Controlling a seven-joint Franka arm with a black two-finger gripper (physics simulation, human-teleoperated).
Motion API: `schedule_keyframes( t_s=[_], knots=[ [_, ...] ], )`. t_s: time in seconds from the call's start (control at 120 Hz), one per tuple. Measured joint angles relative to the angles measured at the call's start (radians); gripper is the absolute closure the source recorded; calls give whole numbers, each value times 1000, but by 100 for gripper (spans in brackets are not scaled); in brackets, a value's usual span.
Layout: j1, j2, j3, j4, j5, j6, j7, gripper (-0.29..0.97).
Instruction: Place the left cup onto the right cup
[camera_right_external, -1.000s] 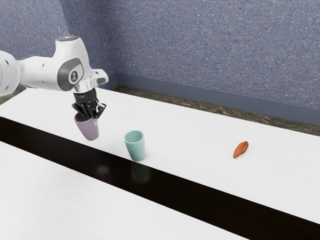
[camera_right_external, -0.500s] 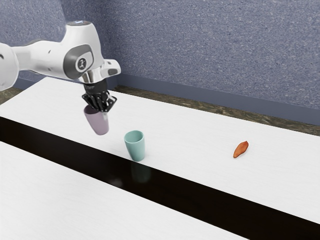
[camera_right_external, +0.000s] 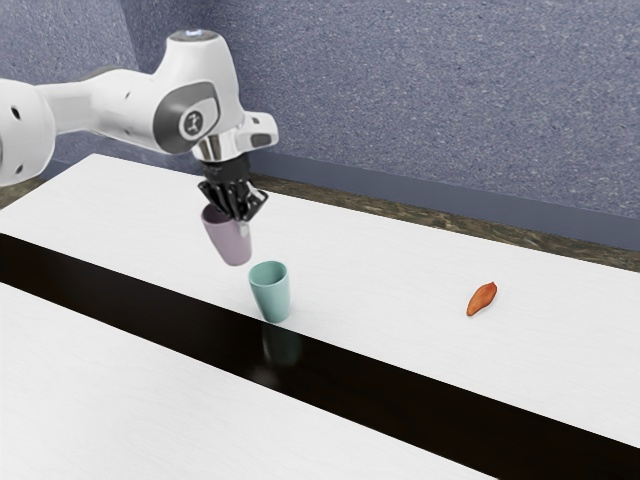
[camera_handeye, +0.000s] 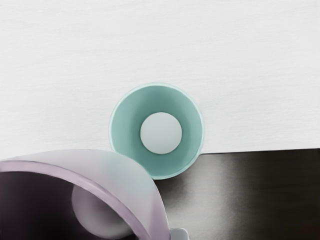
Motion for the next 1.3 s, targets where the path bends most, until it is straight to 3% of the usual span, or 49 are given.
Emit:
schedule_keyframes(
  t_s=[0.55, 1.3],
  knots=[
    [75, 97, -116, 71, 14, -7, 0, 78],
    [148, 168, -181, 139, 21, -9, -1, 78]
  ],
)
